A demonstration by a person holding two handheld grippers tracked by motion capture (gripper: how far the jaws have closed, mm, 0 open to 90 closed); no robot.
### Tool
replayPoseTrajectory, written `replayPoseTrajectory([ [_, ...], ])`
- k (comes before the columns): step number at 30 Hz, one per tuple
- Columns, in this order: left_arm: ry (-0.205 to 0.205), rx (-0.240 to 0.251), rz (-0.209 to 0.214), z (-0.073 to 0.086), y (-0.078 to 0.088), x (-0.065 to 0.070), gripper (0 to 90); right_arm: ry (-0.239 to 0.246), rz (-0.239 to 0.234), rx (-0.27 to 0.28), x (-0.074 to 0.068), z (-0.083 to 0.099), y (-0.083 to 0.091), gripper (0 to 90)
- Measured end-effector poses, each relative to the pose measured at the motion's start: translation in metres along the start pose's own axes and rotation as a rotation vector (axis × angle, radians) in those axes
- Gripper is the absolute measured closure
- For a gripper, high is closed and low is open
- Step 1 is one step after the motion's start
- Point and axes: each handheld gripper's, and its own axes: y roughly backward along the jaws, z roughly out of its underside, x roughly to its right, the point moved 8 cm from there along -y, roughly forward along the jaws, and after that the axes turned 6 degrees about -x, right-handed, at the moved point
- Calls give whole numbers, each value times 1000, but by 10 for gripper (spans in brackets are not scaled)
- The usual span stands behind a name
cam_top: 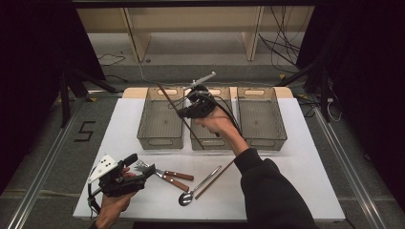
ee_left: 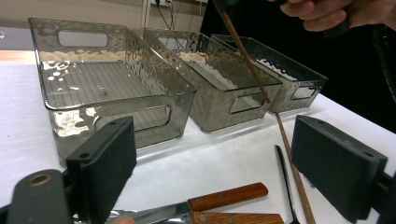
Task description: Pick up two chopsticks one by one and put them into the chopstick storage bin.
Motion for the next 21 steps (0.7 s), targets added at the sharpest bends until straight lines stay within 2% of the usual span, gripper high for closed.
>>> replayPoseTrajectory([
  [4,0,3,1,0,0,0,139,-33,-2,30,1,-15,-6,854],
  [8,-9,0,2,0,0,0,139,-46,3,39,2,-22,-10,854],
  [12,-16,0,0,0,0,0,139,-79,1,66,4,-33,-14,853],
  [21,-30,0,-7,0,0,2,139,-119,26,86,10,-43,-24,854],
])
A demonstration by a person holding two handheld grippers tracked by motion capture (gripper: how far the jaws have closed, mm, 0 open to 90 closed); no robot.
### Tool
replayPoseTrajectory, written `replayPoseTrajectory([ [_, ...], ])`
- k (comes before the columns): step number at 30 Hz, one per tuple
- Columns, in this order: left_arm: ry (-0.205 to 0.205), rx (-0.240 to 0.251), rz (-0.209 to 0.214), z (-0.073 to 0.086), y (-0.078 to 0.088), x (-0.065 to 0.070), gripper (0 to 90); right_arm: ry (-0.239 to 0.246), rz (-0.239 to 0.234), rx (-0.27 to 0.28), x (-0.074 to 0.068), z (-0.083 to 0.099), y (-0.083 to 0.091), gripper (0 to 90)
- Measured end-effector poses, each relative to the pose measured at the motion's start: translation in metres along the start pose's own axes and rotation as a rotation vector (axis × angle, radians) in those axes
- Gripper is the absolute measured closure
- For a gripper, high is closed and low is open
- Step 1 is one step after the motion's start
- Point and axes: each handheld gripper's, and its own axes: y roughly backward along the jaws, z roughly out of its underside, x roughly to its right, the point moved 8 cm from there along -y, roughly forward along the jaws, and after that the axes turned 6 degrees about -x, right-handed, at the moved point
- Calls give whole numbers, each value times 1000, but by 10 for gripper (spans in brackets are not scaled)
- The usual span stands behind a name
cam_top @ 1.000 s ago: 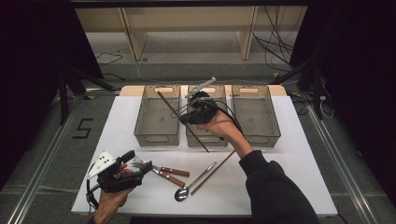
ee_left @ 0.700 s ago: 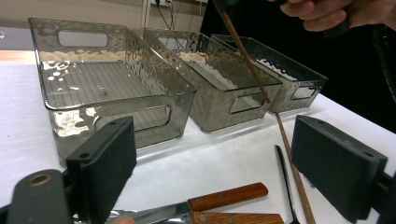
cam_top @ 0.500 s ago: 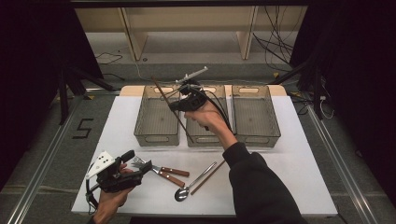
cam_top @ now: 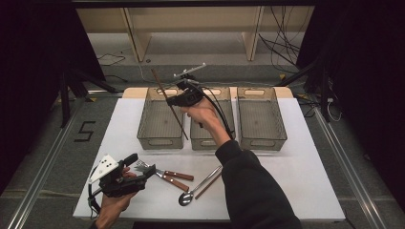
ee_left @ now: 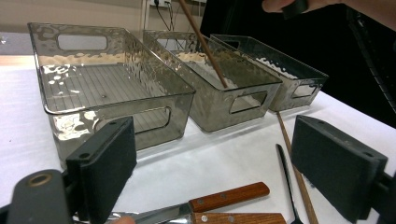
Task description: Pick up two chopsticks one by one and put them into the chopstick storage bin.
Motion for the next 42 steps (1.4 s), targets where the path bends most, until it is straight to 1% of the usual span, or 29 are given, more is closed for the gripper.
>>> replayPoseTrajectory([
  [3,1,1,1,0,0,0,139,-22,8,4,4,-2,-5,854],
  [5,1,0,2,0,0,0,139,-27,10,6,4,-3,-6,853],
  [6,0,-1,3,0,0,0,139,-39,11,11,6,-4,-8,853],
  [10,1,-2,5,0,0,1,139,-52,17,16,8,-7,-10,853],
  [16,3,1,7,0,0,1,139,-82,18,47,9,-17,-13,853],
  [19,4,3,8,0,0,1,139,-97,35,61,11,-20,-17,853],
  [20,4,3,8,-1,0,1,139,-97,35,61,11,-20,-17,853],
  [23,2,3,9,-1,0,1,139,-121,50,65,16,-19,-24,853],
  [29,5,4,12,-1,1,1,139,-142,73,50,22,-14,-36,853],
  [38,3,5,13,-1,1,1,139,-158,78,22,23,-5,-50,852],
  [40,5,6,13,-1,1,1,139,-157,84,20,25,-3,-52,851],
  [42,4,5,14,-1,1,1,139,-168,80,12,26,-1,-53,850],
])
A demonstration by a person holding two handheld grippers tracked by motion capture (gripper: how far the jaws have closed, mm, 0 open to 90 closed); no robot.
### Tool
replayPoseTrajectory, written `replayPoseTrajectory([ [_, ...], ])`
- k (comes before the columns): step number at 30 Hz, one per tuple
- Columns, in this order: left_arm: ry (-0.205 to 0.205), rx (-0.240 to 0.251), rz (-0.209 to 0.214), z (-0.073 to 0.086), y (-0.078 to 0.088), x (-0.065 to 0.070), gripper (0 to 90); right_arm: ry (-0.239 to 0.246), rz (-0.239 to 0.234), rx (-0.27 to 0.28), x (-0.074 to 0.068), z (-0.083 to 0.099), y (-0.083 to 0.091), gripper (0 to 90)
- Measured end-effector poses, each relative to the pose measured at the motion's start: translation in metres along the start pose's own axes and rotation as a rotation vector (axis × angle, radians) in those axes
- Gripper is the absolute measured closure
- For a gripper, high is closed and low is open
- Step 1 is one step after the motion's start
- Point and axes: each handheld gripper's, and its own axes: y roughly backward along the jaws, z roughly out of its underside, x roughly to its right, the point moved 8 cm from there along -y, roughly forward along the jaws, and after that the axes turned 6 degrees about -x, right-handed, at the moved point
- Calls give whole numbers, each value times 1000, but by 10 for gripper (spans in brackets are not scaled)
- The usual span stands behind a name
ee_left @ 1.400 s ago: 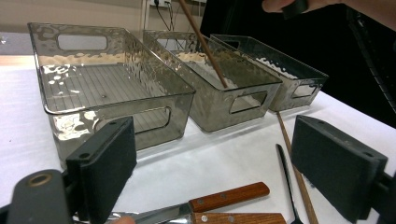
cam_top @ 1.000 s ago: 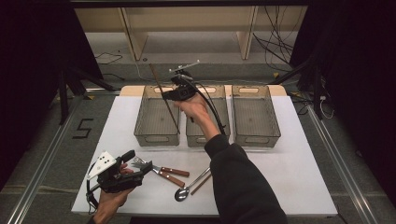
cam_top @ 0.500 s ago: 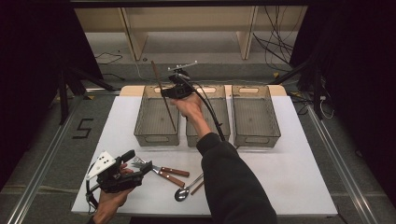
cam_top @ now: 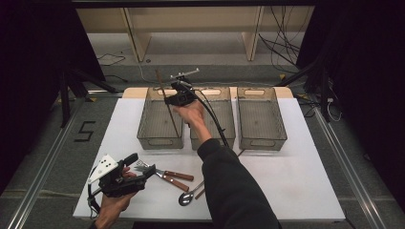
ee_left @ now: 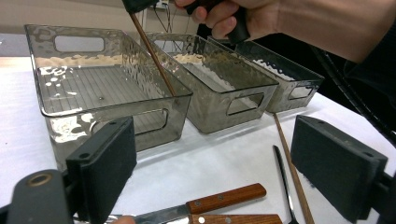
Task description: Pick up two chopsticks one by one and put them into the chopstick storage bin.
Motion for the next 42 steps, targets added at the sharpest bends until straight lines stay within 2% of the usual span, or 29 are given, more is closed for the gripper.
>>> replayPoseTrajectory([
  [9,2,2,0,0,0,0,139,-31,28,-52,8,12,-11,833],
  [12,1,0,-1,0,0,0,139,-26,33,-63,9,13,-11,740],
  [14,2,2,-1,0,0,0,139,-3,51,-68,10,13,-7,691],
  [15,1,1,-1,0,0,0,139,12,51,-68,9,12,-5,647],
  [16,3,3,-1,0,0,0,139,50,48,-66,8,11,2,609],
  [17,2,1,-2,0,0,0,139,50,48,-66,8,11,2,609],
  [18,0,0,-2,0,0,-1,139,75,41,-64,7,10,7,586],
  [22,2,1,-3,0,0,0,139,173,-12,-47,1,10,36,462],
  [23,4,1,-4,0,-1,0,139,173,-12,-47,1,10,36,462],
  [28,-2,-4,-7,1,-1,0,139,267,-32,-62,-2,19,64,402],
  [34,1,-4,-7,1,-1,0,139,372,-58,-83,-13,32,83,362],
  [38,6,-1,-7,1,-1,-1,139,486,-98,-124,-24,49,97,332],
  [42,4,-3,-8,1,-2,0,139,560,-127,-189,-32,71,107,317],
])
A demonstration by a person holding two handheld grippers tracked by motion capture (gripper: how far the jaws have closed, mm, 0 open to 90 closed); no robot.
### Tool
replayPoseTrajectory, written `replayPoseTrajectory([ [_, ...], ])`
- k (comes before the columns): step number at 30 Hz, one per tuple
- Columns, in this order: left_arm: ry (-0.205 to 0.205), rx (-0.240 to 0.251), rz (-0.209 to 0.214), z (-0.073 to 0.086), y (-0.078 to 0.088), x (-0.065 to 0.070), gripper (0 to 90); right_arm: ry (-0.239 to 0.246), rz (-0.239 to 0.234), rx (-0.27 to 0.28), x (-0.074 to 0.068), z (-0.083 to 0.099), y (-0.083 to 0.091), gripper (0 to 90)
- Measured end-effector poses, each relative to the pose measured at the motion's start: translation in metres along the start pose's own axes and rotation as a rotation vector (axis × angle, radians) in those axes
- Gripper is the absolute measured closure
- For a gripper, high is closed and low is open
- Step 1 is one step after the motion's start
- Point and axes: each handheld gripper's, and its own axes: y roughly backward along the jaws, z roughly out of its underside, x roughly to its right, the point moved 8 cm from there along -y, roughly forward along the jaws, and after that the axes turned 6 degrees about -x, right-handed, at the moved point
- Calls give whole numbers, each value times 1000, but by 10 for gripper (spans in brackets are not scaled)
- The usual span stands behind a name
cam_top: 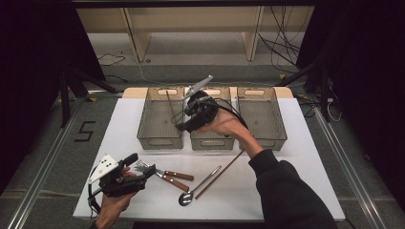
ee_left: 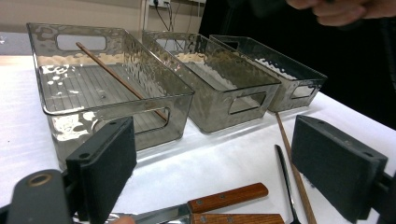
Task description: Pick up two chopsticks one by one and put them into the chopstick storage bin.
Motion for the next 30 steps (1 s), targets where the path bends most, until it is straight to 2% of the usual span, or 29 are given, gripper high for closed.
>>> replayPoseTrajectory([
  [5,1,-3,0,1,-1,0,139,89,-37,-59,-18,27,4,313],
  [10,-2,-7,-1,1,-1,0,139,206,-44,-163,-28,60,3,318],
  [15,-4,-11,-1,1,-1,0,139,262,-54,-243,-33,91,-2,324],
  [18,3,-8,-2,1,-2,0,139,269,-54,-295,-33,109,-6,312],
  [21,4,-8,-2,1,-2,0,139,307,-40,-350,-29,125,-11,284],
  [23,4,-8,-3,1,-2,0,139,299,-46,-367,-29,132,-14,275],
  [30,4,-6,-3,1,-1,-1,139,335,-42,-450,-24,156,-23,300],
])
